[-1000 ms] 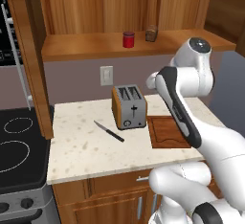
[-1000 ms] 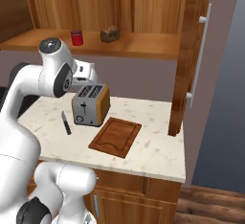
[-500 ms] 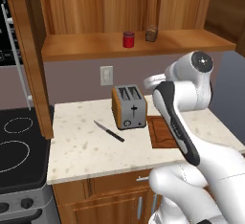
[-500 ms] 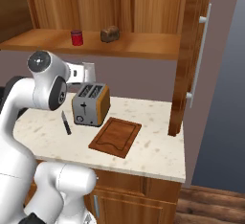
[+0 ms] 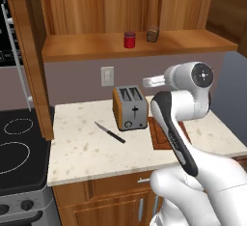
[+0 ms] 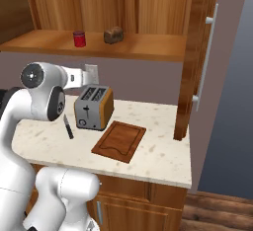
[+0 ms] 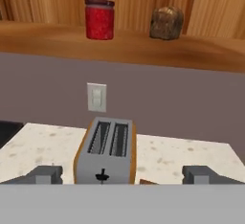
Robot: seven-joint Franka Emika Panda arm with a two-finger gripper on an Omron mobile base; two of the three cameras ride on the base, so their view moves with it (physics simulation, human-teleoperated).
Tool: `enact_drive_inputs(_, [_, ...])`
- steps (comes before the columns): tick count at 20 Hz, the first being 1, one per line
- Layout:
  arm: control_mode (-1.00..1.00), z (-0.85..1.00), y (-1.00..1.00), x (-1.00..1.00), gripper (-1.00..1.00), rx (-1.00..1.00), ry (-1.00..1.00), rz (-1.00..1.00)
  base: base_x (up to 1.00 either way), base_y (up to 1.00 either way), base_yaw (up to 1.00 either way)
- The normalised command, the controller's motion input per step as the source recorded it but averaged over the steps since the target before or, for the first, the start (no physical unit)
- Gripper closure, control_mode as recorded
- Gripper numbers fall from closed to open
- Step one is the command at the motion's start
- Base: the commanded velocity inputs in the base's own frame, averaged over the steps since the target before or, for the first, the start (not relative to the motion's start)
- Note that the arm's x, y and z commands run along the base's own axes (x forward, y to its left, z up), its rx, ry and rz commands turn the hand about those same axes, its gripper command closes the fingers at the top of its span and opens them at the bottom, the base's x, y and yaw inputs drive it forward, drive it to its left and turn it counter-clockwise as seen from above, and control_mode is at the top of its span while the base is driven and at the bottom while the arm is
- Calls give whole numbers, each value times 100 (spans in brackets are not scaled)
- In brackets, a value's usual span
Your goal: Pick the bread, place it on the cutting board, pick the jam, place it on the counter, and close the cabinet.
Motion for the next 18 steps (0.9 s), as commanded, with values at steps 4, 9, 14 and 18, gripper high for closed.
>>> enact_drive_inputs(4, [-100, 31, 6, 0, -100, 0, -6, 0, 0, 0, 0])
enact_drive_inputs(9, [-100, 33, 6, 0, -100, 0, -1, 0, 0, 0, 0])
enact_drive_inputs(14, [-100, 38, 1, 0, -100, 0, 0, 0, 0, 0, 0])
enact_drive_inputs(18, [-100, 35, 5, 0, -100, 0, 0, 0, 0, 0, 0])
